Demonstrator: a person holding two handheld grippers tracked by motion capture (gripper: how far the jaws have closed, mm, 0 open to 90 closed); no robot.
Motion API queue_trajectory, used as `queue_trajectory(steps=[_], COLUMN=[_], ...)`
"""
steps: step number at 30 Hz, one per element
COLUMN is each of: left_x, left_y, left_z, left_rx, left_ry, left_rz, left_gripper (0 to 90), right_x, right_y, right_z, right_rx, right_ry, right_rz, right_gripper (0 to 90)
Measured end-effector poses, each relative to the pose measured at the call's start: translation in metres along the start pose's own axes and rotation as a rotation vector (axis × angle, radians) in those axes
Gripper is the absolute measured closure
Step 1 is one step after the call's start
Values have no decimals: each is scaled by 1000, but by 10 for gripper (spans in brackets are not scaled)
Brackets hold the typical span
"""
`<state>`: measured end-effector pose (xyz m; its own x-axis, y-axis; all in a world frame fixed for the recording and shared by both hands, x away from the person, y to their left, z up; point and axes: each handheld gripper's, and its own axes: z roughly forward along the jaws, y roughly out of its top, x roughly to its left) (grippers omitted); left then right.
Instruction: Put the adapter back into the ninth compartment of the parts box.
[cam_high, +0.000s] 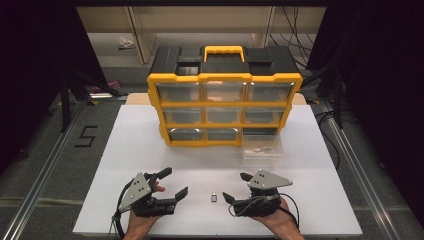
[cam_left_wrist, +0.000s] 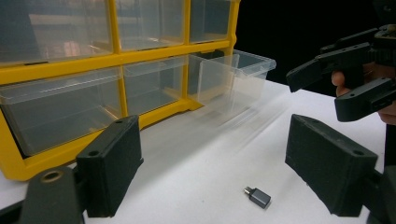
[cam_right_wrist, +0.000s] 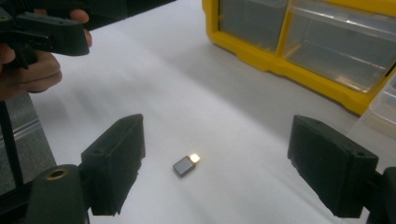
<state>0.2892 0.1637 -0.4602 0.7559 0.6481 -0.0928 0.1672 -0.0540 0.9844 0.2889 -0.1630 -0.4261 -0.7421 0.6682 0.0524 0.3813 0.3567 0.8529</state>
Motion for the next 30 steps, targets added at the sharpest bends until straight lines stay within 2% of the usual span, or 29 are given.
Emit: queue_trajectory(steps=[8, 20, 30], left_x=[-1, -1, -1], left_y=[0, 0, 0], left_z=[0, 0, 0], left_rx=[4, 2, 1], left_ry=[1, 1, 2], left_rz=[11, 13, 16], left_gripper=[179, 180, 181], right_x=[2, 6, 9], right_y=[7, 15, 17], right_z=[14, 30, 45], right_rx=[77, 119, 186], right_ry=[1, 11, 17], right_rz=[-15, -21, -26], right_gripper=[203, 209, 219])
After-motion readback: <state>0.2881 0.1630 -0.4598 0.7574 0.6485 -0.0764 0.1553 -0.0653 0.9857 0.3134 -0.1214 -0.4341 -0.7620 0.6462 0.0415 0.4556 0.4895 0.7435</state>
